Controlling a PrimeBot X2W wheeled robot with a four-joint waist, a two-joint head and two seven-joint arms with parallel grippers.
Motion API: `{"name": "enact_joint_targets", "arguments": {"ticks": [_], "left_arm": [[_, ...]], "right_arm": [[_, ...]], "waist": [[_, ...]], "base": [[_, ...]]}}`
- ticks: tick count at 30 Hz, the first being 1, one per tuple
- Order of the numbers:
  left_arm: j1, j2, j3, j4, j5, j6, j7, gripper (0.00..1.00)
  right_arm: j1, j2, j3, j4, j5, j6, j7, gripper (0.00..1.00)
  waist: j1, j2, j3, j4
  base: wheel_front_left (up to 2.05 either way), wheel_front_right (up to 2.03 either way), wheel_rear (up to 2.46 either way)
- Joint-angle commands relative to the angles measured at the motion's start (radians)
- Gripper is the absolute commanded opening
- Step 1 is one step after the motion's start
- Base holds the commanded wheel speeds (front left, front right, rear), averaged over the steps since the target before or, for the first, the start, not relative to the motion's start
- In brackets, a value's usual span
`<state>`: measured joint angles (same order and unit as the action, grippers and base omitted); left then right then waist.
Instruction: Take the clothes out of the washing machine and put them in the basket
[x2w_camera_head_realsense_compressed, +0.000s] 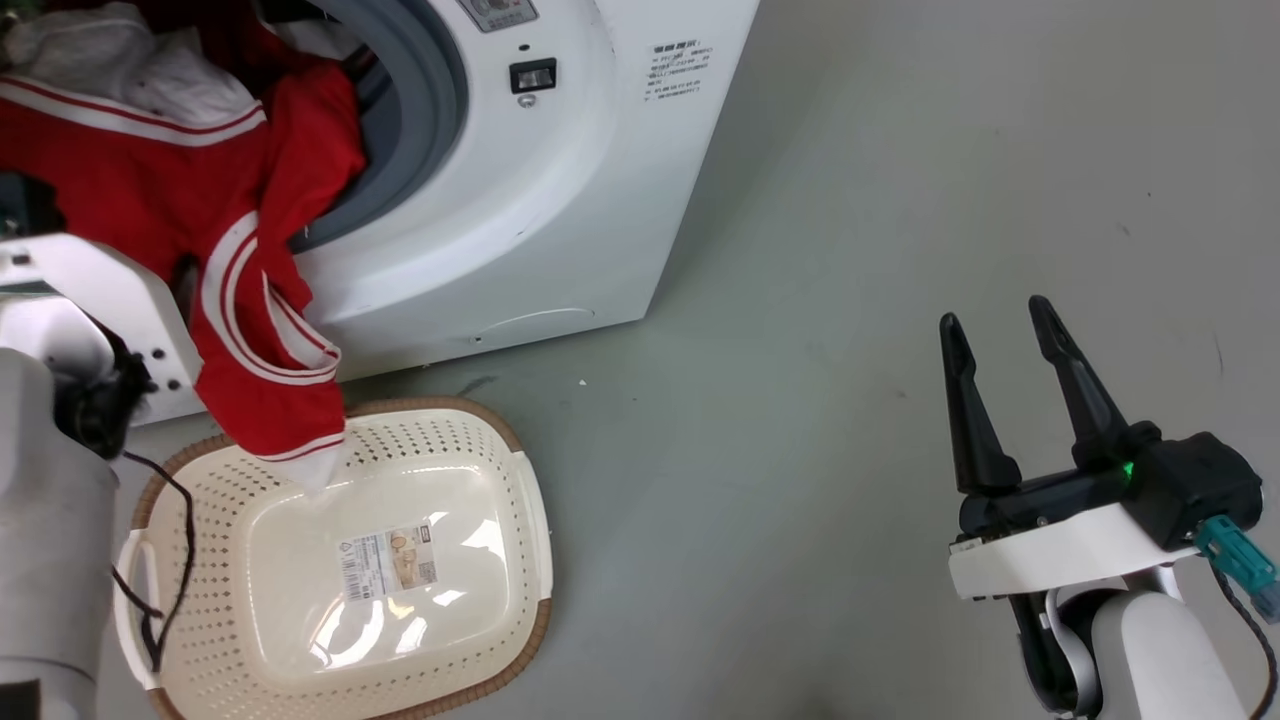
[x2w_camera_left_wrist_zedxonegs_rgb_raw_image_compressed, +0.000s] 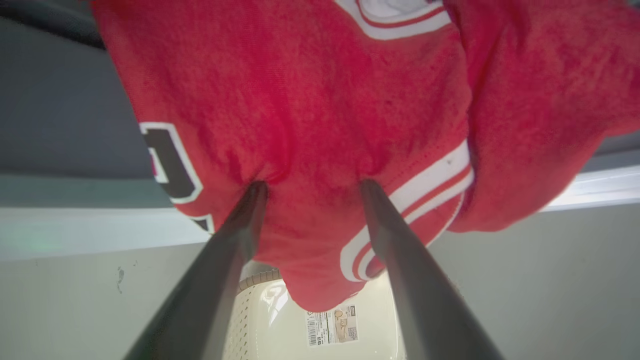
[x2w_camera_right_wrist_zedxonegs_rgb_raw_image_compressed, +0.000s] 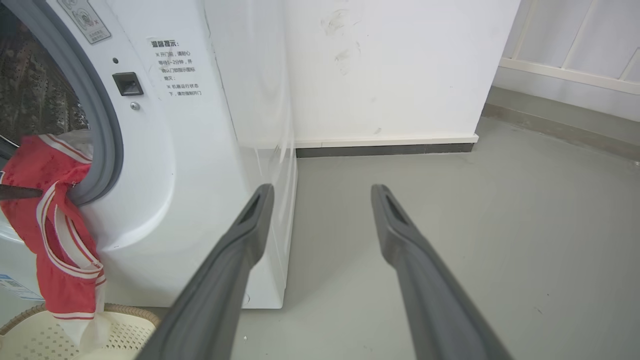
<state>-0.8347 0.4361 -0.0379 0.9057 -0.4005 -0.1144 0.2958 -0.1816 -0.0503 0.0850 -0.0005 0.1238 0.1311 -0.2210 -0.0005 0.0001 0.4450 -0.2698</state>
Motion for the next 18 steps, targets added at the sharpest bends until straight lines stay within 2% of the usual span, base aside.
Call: {"name": "enact_joint_targets", "arguments": {"ticks": [1, 7, 8, 9, 10, 11, 18], "left_arm": [[-0.011, 0.0, -0.005, 0.036, 0.003, 0.01, 0.011, 1.0], [-0.012, 0.003, -0.013, 0.065, -0.002, 0.01, 0.024, 1.0], [-0.012, 0.0, -0.014, 0.072, -0.007, 0.008, 0.028, 0.89], [-0.01, -0.001, -0.017, 0.076, -0.006, 0.006, 0.028, 0.47], [-0.009, -0.002, -0.02, 0.076, -0.005, 0.005, 0.016, 0.36], [-0.007, -0.003, -0.02, 0.075, -0.006, 0.004, 0.007, 0.0], [-0.017, -0.005, -0.025, 0.054, 0.001, 0.018, -0.079, 0.0]], "right_arm": [[-0.012, 0.0, 0.002, 0.004, 0.001, -0.001, -0.007, 1.0], [-0.024, 0.0, 0.007, 0.014, 0.0, -0.001, -0.015, 1.0], [-0.025, 0.0, 0.007, 0.015, 0.0, -0.001, -0.015, 1.0], [-0.024, 0.0, 0.006, 0.017, 0.0, -0.001, -0.016, 1.0], [-0.022, 0.0, 0.004, 0.02, -0.002, -0.001, -0.017, 1.0], [-0.02, 0.0, 0.003, 0.021, -0.004, -0.001, -0.017, 1.0], [-0.02, 0.0, 0.0, 0.024, -0.011, -0.001, -0.008, 1.0]], "waist": [[0.0005, -0.0001, 0.01, -0.006], [0.0005, -0.0001, 0.022, -0.015], [0.0005, -0.0001, 0.02, -0.015], [0.0005, -0.0001, 0.018, -0.015], [0.0005, -0.0001, 0.014, -0.014], [0.0005, -0.0001, 0.011, -0.012], [0.0005, -0.0001, -0.009, 0.0]], "base": [[0.0, 0.0, 0.0], [0.0, 0.0, 0.0], [0.0, 0.0, 0.0], [0.0, 0.0, 0.0], [0.0, 0.0, 0.0], [0.0, 0.0, 0.0], [0.0, 0.0, 0.0]]}}
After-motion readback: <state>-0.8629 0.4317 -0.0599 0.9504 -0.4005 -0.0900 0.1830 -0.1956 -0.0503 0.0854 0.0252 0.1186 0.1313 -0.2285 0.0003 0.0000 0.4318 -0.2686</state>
